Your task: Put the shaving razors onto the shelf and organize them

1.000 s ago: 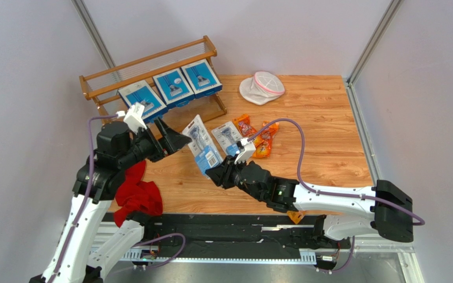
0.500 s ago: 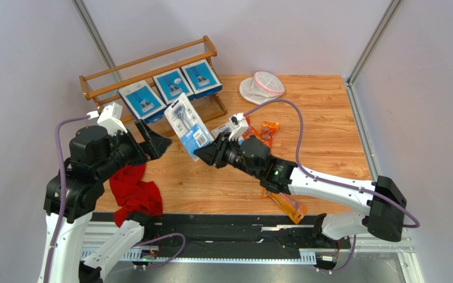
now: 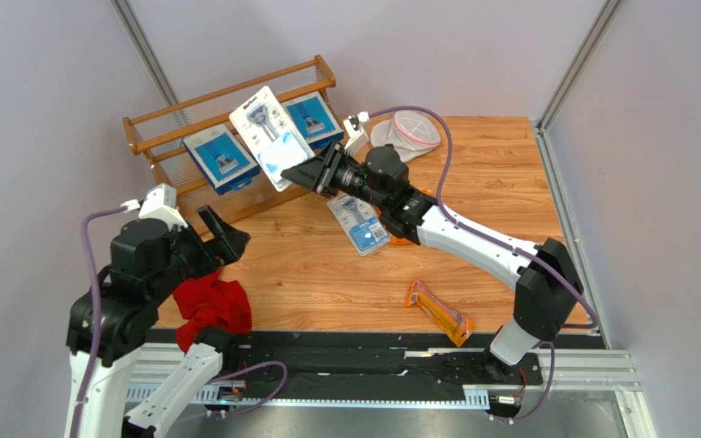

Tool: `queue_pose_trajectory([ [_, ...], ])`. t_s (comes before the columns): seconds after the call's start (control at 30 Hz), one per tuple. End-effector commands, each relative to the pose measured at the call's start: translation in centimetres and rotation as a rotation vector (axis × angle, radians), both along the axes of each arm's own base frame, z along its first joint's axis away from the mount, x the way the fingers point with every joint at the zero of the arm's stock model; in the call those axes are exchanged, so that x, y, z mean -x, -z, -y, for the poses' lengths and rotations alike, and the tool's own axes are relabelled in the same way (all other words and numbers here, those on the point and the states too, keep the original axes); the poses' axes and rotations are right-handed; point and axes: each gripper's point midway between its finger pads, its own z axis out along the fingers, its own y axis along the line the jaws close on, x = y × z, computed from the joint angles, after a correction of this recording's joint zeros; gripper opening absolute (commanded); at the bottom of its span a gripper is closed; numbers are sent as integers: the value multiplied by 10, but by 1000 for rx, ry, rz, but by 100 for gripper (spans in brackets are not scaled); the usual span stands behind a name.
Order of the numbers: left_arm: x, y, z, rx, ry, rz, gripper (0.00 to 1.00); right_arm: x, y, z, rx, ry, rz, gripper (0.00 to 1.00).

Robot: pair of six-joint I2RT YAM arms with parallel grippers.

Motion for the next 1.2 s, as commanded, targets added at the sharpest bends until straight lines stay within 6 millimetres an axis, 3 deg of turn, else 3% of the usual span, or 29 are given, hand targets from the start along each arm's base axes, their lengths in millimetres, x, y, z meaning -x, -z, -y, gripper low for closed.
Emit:
queue_pose_trajectory([
  [0.0,-6,38,4,2,-21,-124,99,-4,-65,-7,-150,-75,62,0],
  [0.03,-9,50,6,3,-18,-147,99,-11,-60,-12,-144,-76,48,0],
  [0.07,-10,57,9,16,-18,-162,99,-13,-75,-14,-165,-90,58,0],
  [0.2,-12,83,21,62,13,-208,99,-27,-90,-30,-163,-121,65,0],
  [0.23,-14,92,24,68,17,-223,99,-29,-91,-35,-159,-130,65,0],
  [0.27,-14,94,27,82,27,-232,99,-36,-75,-45,-128,-144,26,0],
  [0.3,-15,98,28,89,27,-239,99,-37,-92,-48,-154,-154,44,0],
  [0.37,-16,108,30,100,29,-263,99,-40,-92,-56,-158,-177,31,0],
  [0.6,-16,132,35,142,31,-309,99,-71,-70,-87,-194,-167,-80,0],
  [0.63,-15,137,36,145,35,-318,99,-75,-81,-88,-216,-157,-67,0],
  [0.73,-12,144,36,147,37,-327,99,-88,-85,-95,-238,-126,-79,0],
  [1.13,-2,165,36,141,51,-358,99,-149,-57,-102,-306,8,-216,0],
  [1.17,-2,165,36,143,53,-355,99,-156,-46,-105,-298,18,-234,0],
])
